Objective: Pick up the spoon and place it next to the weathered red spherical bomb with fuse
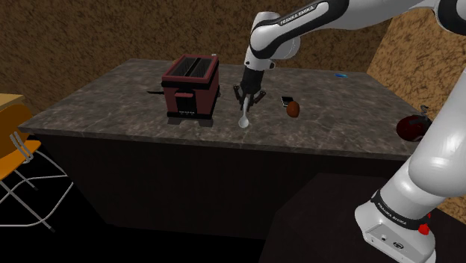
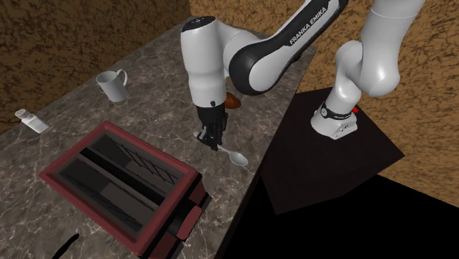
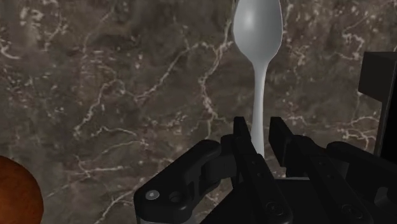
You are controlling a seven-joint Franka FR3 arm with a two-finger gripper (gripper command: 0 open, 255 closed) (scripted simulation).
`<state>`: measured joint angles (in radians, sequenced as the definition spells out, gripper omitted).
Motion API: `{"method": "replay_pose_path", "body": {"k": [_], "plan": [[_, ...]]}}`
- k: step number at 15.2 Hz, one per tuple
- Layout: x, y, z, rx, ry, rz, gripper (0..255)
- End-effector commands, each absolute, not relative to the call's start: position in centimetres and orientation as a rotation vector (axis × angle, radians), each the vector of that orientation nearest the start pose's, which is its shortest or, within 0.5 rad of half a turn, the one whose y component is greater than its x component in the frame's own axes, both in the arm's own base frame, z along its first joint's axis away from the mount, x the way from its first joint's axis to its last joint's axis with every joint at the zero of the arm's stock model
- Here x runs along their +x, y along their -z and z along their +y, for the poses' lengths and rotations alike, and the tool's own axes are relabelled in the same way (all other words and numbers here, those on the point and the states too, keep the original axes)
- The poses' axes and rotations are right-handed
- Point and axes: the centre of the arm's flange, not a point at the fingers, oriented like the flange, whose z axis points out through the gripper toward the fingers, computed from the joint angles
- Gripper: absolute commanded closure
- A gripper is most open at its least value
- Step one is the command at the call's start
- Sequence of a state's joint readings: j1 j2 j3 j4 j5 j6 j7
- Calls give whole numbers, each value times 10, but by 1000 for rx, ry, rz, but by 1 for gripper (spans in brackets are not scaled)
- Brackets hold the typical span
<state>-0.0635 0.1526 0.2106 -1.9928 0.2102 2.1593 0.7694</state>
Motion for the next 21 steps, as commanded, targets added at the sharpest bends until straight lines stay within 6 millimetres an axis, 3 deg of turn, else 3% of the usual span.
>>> {"method": "replay_pose_path", "body": {"k": [1, 21], "plan": [[578, -401, 91, -2747, -116, 1066, 255], [578, -507, 91, -2747, -116, 1066, 255]]}}
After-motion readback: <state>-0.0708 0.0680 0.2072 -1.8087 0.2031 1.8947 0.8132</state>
